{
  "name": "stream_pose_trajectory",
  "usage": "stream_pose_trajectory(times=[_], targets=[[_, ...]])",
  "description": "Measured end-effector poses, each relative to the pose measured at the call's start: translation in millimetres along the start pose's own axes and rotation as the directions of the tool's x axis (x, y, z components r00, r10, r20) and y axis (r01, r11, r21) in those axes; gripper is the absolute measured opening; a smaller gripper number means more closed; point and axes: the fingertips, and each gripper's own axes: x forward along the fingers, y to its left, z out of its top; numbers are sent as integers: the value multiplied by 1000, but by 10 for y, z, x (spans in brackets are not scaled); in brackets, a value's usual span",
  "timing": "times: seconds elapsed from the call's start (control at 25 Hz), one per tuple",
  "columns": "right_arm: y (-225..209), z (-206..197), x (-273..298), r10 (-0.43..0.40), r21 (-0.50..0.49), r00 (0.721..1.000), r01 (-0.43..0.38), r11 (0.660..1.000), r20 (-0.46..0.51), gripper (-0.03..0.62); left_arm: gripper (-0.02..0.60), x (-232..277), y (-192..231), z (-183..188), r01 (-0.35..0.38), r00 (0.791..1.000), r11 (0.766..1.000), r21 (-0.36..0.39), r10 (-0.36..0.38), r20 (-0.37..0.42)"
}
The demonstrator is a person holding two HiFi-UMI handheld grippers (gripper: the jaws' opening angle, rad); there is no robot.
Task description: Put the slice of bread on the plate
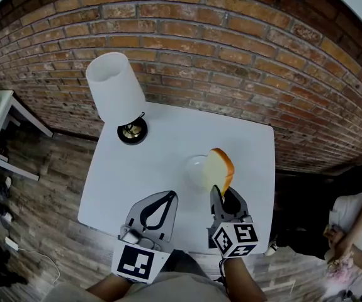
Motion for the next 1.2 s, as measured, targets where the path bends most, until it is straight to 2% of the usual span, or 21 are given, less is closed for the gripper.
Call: stream_pose_trajectory(times=[0.56, 1.2], targets=[[-71, -293, 164, 9, 37, 998, -6, 999, -68, 95, 9, -2, 25, -81, -5, 1000, 1000, 1, 5, -21], [-132, -553, 280, 39, 141, 991, -21, 990, -130, 95, 9, 2, 25, -157, -4, 999, 1000, -10, 4, -40]])
